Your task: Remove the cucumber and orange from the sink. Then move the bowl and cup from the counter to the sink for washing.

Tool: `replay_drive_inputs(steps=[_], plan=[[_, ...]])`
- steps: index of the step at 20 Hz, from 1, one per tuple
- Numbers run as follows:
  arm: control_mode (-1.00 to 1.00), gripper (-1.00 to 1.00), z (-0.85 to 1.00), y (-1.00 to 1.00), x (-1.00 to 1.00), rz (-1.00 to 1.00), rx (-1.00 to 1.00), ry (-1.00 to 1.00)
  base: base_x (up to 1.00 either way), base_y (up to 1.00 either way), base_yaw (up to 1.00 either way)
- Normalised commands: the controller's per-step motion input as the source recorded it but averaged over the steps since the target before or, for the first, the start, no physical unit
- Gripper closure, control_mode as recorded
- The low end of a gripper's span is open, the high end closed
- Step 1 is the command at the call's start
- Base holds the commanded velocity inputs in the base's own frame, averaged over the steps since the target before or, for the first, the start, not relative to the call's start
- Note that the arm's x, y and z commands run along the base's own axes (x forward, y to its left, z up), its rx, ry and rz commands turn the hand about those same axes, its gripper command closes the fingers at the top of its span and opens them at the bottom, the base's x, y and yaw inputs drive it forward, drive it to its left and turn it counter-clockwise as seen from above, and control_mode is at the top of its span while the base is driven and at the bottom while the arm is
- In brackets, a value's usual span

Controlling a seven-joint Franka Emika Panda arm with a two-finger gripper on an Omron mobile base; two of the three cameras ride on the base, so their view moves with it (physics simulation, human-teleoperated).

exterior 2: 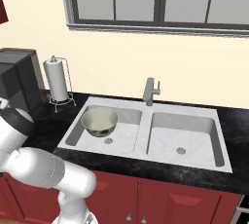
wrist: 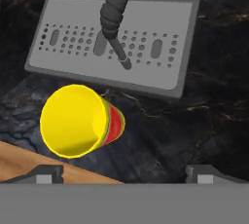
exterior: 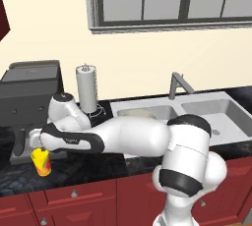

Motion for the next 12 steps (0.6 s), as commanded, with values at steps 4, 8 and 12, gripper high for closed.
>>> replay_drive_inputs(steps=[4, 8, 12], plan=[[-1.0, -1.0, -0.15, 0.1, 0.03, -0.04, -0.04, 0.02, 0.0, 0.0, 0.0], [-1.0, -1.0, -0.16, 0.05, 0.1, -0.02, -0.04, 0.01, 0.0, 0.0, 0.0], [-1.0, -1.0, -0.18, 0.0, 0.12, -0.03, -0.03, 0.03, 0.0, 0.0, 0.0]])
